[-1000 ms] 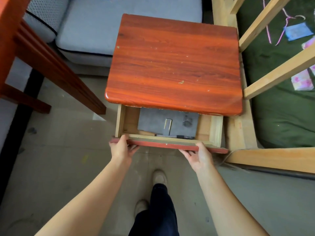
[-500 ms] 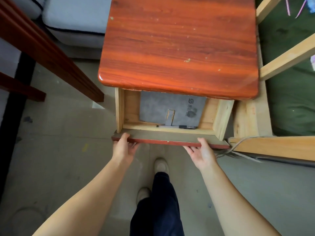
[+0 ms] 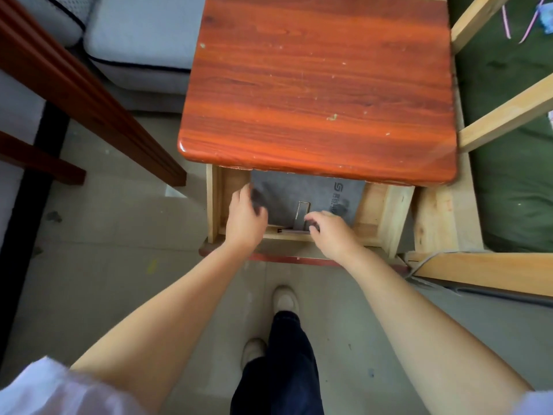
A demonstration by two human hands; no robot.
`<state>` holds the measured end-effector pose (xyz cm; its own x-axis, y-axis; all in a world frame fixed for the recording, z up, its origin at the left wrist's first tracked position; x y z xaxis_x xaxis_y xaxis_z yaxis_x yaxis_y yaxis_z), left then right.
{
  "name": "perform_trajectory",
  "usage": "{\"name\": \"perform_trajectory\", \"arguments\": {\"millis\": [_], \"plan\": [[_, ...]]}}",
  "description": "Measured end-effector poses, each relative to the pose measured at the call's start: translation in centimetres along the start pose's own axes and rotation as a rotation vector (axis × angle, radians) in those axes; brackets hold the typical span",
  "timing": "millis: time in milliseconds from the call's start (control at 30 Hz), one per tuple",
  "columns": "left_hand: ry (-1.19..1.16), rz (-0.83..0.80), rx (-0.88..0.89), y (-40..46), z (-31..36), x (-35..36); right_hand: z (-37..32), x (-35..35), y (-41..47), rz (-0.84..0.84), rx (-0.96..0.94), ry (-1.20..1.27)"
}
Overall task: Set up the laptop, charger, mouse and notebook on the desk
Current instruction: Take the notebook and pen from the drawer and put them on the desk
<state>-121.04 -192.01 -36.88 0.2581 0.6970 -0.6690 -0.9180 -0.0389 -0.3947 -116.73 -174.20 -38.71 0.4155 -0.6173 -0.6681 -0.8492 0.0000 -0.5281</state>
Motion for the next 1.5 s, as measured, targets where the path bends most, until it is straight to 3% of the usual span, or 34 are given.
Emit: {"name": "perform_trajectory", "arguments": {"millis": [233, 400, 600, 733, 900, 1000, 1200, 1267, 1367, 1500], "plan": [[-0.039, 0.008, -0.21, 4.5, -1.9, 1.5, 1.1, 2.6, 2.2, -0.13, -0.058, -0.366], [-0.24, -0.044, -0.311, 5.9, -3.0, 1.7, 1.4, 1.8, 1.7, -0.074, -0.076, -0.14], [-0.382, -0.167, -0.306, 5.3, -2.4, 2.8, 1.0, -1.6, -0.3, 0.048, -0.103, 0.105], [-0.433, -0.268, -0.189, 3.8, -0.5, 2.3, 1.4, -4.1, -2.3, 0.186, -0.059, 0.352], [-0.435, -0.257, -0.146, 1.0, 1.6, 0.9, 4.2, -4.7, -6.2, 0.364, 0.242, 0.651], [-0.485, -0.231, -0.273, -0.9, 1.4, 0.6, 5.3, -4.3, -8.4, 0.394, 0.404, 0.75], [-0.78, -0.266, -0.53, -7.9, 0.1, 0.3, 3.2, -9.1, -14.6, 0.819, 0.46, 0.722], [-0.895, -0.27, -0.591, -11.4, -0.3, -0.6, 2.2, -8.4, -16.6, 0.778, 0.546, 0.77], [-0.988, -0.256, -0.668, -16.0, -0.7, -3.2, -0.7, -5.9, -18.4, 0.493, 0.674, 1.009], [-1.121, -0.228, -0.592, -20.0, 0.5, -8.2, -7.5, -6.6, -18.3, 0.278, 0.512, 1.233]]}}
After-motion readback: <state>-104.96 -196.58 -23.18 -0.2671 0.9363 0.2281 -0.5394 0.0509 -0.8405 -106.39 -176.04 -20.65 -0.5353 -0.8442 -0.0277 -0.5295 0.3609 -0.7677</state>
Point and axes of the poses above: each hand's wrist, its own y-axis towards the middle knuckle, its own x-axis out of the palm, z = x × y, the point moved 9 cm from there along y, towards the middle knuckle, and after that the axes turned 7 degrees about y, right-handed, at the moved point
